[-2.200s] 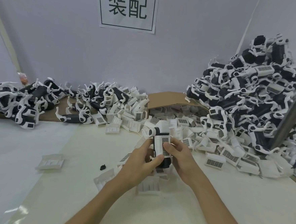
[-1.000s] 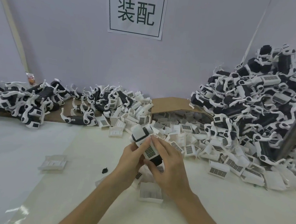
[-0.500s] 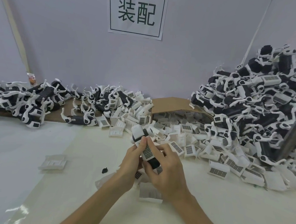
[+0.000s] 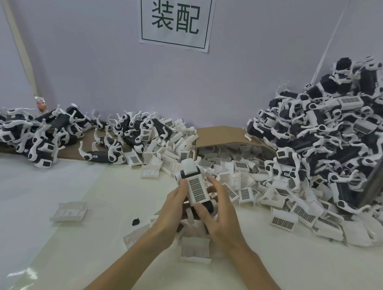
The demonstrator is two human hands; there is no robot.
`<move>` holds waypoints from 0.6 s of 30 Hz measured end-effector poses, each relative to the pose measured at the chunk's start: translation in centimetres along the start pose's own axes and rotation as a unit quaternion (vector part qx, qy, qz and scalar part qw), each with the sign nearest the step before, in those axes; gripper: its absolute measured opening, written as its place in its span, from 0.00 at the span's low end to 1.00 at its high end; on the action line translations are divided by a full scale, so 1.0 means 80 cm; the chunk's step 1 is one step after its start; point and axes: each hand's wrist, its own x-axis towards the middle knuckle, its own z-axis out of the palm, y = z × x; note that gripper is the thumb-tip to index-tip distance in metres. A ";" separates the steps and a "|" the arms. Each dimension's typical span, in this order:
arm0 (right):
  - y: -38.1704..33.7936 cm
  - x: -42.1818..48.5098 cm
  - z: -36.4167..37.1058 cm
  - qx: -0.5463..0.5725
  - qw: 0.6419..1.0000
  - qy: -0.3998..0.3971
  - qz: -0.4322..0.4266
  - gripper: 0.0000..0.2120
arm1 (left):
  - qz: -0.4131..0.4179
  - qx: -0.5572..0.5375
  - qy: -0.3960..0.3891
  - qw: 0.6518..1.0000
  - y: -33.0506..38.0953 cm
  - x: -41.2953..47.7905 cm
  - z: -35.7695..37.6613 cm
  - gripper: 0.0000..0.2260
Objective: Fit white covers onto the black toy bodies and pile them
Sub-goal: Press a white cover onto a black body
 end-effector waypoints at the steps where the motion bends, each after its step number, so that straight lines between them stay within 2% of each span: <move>1: 0.002 0.001 0.000 0.018 0.999 -0.020 0.028 0.28 | -0.001 0.004 0.003 1.000 0.000 0.001 0.000 0.25; 5: 0.005 0.000 0.000 0.033 0.997 -0.051 0.045 0.24 | -0.006 0.004 -0.003 1.000 0.000 0.000 0.000 0.22; 12: -0.002 0.000 0.000 0.050 0.996 -0.061 0.043 0.16 | 0.016 -0.021 0.005 1.000 0.000 0.000 0.000 0.25; 18: -0.004 0.000 0.000 0.047 0.997 -0.037 0.049 0.17 | 0.009 -0.002 0.015 1.000 0.000 0.002 -0.002 0.21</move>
